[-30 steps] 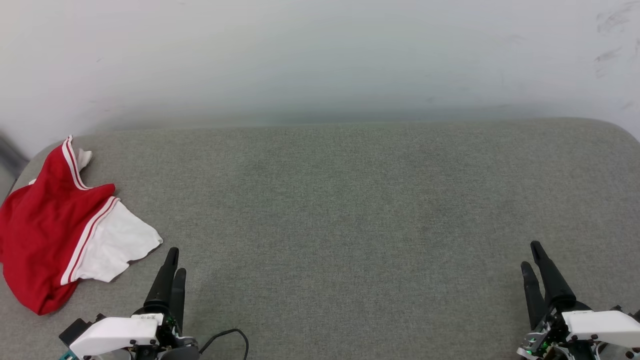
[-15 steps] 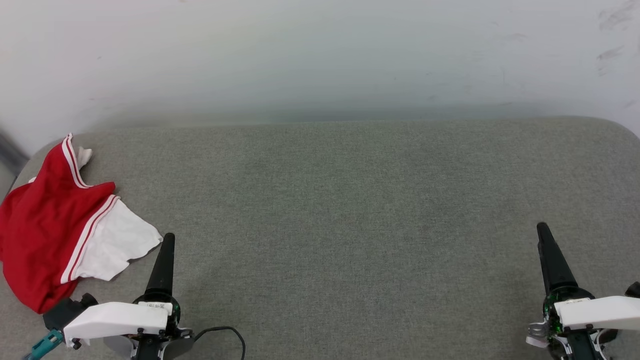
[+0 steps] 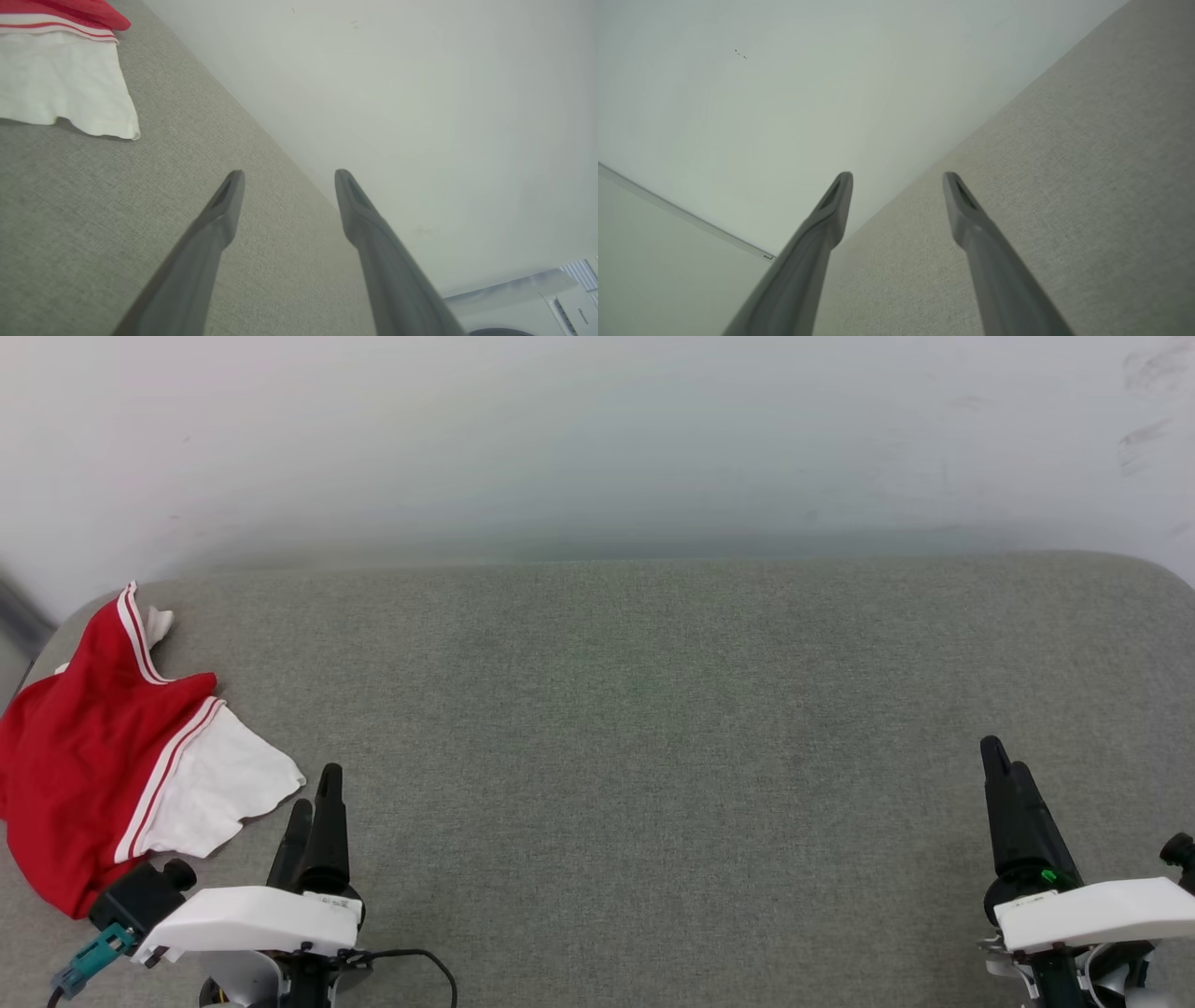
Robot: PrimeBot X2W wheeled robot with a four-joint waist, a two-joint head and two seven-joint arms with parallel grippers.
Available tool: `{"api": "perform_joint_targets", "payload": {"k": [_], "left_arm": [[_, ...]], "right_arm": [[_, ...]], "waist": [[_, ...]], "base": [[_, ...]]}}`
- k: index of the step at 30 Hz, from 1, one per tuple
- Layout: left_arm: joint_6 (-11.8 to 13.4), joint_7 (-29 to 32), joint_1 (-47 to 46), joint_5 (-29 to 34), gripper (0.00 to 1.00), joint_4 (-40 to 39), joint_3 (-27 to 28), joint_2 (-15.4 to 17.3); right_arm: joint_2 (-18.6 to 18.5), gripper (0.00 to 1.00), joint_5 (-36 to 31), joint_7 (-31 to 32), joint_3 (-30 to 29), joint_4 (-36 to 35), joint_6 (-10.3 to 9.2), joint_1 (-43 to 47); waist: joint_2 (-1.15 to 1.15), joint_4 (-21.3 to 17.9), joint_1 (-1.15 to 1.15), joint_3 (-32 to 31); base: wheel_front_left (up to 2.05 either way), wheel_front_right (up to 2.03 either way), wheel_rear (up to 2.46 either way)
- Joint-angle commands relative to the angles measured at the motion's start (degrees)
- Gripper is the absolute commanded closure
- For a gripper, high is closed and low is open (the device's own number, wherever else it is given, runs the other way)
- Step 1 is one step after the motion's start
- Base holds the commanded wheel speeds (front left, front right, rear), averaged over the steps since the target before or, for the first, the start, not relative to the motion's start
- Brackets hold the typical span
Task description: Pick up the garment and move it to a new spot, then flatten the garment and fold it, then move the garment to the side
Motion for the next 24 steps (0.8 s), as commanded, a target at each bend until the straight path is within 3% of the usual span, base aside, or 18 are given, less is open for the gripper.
{"api": "perform_joint_targets", "payload": {"k": [1,24], "left_arm": [[0.4,-0.6,-0.2,2.7,0.00,-1.2,-0.4,0.2],[2.6,-4.8,0.7,21.7,0.00,-3.0,-3.4,0.5]], "right_arm": [[0.0,0.00,-2.7,-0.7,0.2,-1.3,0.00,-0.3],[0.0,0.00,-21.1,-4.9,0.9,-0.5,0.00,1.1]], "waist": [[0.00,0.0,0.00,0.0],[0.00,0.2,0.00,0.4]], "base": [[0.00,0.00,0.00],[0.00,0.00,0.00]]}}
